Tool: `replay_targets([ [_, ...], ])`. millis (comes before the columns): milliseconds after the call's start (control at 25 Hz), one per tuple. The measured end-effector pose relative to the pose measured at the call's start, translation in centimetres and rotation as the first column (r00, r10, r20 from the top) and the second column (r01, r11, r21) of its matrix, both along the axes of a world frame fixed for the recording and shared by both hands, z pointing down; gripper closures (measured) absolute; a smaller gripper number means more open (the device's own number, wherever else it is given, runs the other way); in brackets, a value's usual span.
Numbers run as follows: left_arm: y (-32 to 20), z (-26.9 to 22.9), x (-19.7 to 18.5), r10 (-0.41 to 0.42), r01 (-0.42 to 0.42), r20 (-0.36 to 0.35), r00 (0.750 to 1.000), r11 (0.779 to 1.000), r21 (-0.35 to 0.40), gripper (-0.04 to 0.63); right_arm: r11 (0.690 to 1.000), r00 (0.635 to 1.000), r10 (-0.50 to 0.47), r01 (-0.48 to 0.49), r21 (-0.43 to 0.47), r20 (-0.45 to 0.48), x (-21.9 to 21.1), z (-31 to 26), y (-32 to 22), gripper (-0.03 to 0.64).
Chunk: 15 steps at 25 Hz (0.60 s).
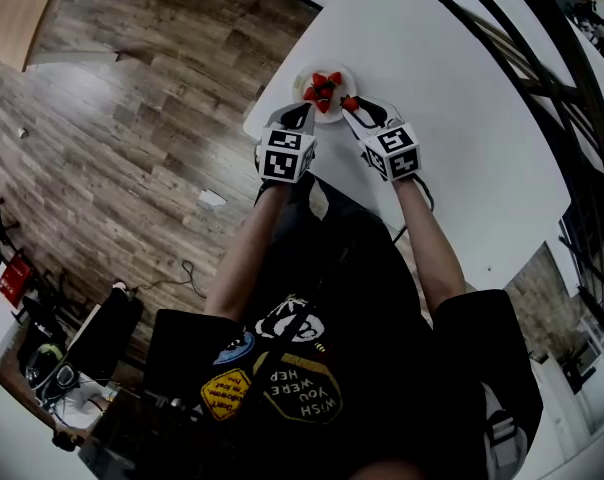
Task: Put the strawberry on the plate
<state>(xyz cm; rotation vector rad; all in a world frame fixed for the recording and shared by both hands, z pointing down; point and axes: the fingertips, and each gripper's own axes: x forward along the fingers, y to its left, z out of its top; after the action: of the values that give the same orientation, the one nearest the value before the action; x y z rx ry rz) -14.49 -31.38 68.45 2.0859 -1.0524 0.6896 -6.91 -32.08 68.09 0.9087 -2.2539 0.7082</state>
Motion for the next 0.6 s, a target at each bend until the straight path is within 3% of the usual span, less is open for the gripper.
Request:
replay_targets([
  [600, 0.1, 1.9, 0.3, -0.009, 0.008, -0.027, 1.000, 0.999, -0.047, 0.595, 0.998, 0.999, -0.039, 0.038, -0.040, -0.035, -0.8, 2.8, -0.2, 0.479],
])
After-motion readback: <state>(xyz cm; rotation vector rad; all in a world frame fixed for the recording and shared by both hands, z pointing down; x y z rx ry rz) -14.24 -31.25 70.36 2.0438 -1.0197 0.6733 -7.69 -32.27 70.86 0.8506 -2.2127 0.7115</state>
